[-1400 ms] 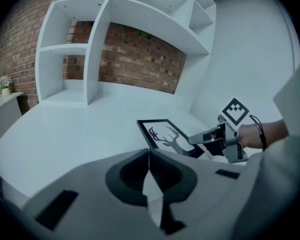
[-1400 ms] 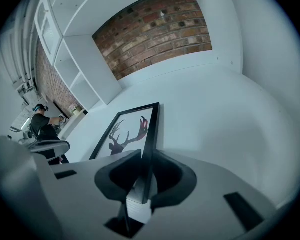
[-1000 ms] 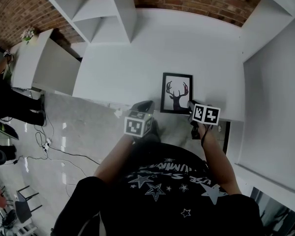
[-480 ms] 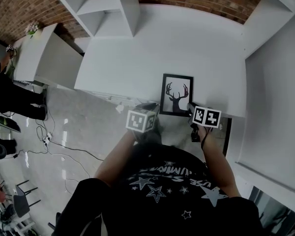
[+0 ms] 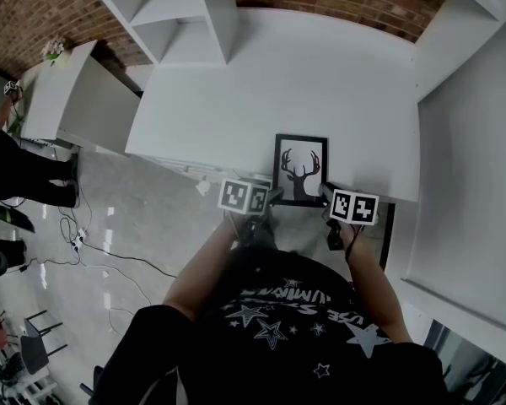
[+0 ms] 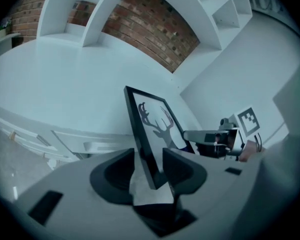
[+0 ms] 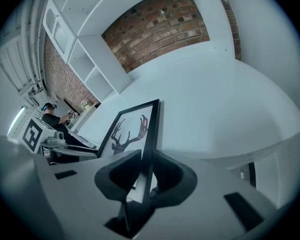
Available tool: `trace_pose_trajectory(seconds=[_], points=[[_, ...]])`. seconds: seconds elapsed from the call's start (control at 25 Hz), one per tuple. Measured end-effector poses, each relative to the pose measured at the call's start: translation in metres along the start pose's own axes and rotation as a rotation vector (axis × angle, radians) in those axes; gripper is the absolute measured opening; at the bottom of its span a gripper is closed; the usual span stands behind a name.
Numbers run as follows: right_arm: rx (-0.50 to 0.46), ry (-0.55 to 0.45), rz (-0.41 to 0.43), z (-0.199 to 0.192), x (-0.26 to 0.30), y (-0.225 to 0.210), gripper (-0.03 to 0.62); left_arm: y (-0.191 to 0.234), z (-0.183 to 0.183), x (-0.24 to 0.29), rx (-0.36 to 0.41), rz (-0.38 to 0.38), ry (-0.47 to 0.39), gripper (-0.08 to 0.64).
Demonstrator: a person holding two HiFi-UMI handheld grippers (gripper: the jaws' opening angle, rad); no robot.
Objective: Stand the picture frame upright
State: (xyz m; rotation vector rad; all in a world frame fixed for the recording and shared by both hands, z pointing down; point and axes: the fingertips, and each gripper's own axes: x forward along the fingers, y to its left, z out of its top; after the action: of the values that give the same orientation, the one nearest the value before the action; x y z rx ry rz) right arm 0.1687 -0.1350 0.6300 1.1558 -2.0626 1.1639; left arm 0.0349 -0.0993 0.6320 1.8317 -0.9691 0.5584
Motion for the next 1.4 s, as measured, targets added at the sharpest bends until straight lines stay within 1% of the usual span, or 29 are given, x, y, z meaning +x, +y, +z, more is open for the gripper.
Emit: trace_pose_trajectory(seconds=[0.12, 0.2, 0.28, 0.44, 0.52, 0.68, 0.84, 1.0, 1.12, 1.28, 1.4], points=[[-0.006, 0.008, 0.005, 0.0, 0.001, 0.001, 0.078, 0.002, 0.002, 0.006, -0.004, -0.005, 0.006, 0.178], [-0.017, 0.015, 0.012, 0.0, 0.001, 0.001, 0.08, 0.002, 0.003, 0.008, 0.001, -0.002, 0.009, 0.148], [-0.021, 0.017, 0.017, 0.001, 0.001, 0.0, 0.081, 0.002, 0.004, 0.008, 0.002, -0.002, 0.01, 0.139], [-0.007, 0.012, 0.023, 0.0, 0.001, 0.0, 0.084, 0.003, 0.003, 0.007, -0.044, -0.015, 0.006, 0.125], [0.003, 0.016, 0.026, -0.001, 0.003, 0.0, 0.086, 0.004, 0.002, 0.007, -0.05, -0.005, 0.009, 0.118], [0.008, 0.023, 0.036, -0.002, 0.007, -0.003, 0.087, 0.006, -0.004, 0.012, -0.009, 0.025, 0.033, 0.112], [-0.016, 0.027, 0.035, -0.003, 0.005, -0.002, 0.086, 0.003, -0.004, 0.009, 0.014, 0.044, 0.022, 0.112], [-0.019, 0.019, 0.045, -0.005, 0.001, 0.0, 0.083, -0.003, -0.001, 0.001, 0.052, 0.069, -0.006, 0.112], [-0.018, -0.008, 0.069, -0.003, -0.005, 0.004, 0.083, -0.006, -0.001, -0.005, 0.054, 0.069, -0.03, 0.11], [-0.057, -0.081, 0.096, 0.006, -0.019, 0.01, 0.083, -0.015, 0.0, -0.016, 0.069, 0.103, -0.084, 0.11], [-0.091, -0.141, 0.124, 0.015, -0.034, 0.015, 0.083, -0.026, 0.005, -0.027, 0.086, 0.12, -0.156, 0.11]])
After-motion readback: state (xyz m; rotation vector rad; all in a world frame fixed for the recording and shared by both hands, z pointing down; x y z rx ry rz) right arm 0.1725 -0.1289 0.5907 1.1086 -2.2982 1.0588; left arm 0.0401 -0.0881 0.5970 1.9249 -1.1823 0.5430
